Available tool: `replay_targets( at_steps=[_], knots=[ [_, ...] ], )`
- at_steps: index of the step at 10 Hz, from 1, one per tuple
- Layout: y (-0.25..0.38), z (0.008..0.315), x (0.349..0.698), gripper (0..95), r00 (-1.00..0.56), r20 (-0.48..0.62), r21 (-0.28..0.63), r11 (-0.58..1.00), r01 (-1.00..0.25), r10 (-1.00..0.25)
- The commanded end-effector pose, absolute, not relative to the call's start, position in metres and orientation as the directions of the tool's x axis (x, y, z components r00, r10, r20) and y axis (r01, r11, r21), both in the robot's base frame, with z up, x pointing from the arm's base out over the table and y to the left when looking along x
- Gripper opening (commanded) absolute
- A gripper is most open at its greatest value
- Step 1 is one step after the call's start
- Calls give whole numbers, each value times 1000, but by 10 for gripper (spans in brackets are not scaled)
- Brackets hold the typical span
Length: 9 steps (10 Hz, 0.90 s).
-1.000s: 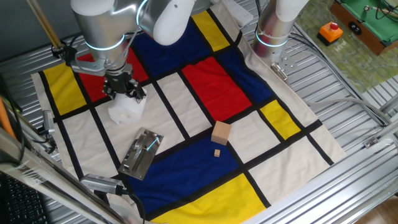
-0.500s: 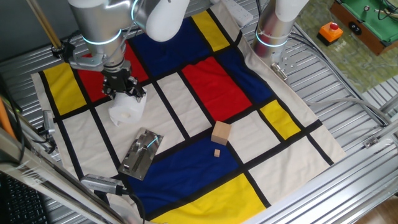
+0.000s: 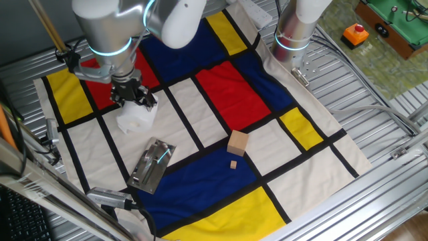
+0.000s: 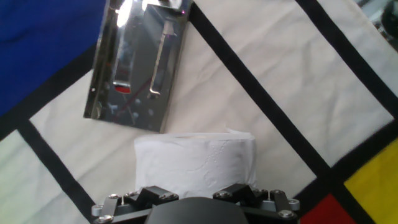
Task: Put the toilet paper on its holder
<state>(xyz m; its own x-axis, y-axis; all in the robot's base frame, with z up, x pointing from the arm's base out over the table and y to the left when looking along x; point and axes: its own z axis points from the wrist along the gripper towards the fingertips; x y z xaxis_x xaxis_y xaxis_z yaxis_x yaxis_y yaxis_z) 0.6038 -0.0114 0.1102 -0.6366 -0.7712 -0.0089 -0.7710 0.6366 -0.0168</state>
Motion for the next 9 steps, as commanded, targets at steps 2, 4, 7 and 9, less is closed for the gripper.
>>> replay_targets(
  at_steps=[2,4,7,9],
  knots=[
    [-11,112,603,0,-642,-7,-17,642,-766,-766],
    [-12,115,600,0,-643,-5,-17,643,-766,-766],
    [-14,113,592,0,-640,-25,-14,640,-768,-768],
    [-9,116,589,0,-632,-29,-11,633,-774,-774]
  ],
)
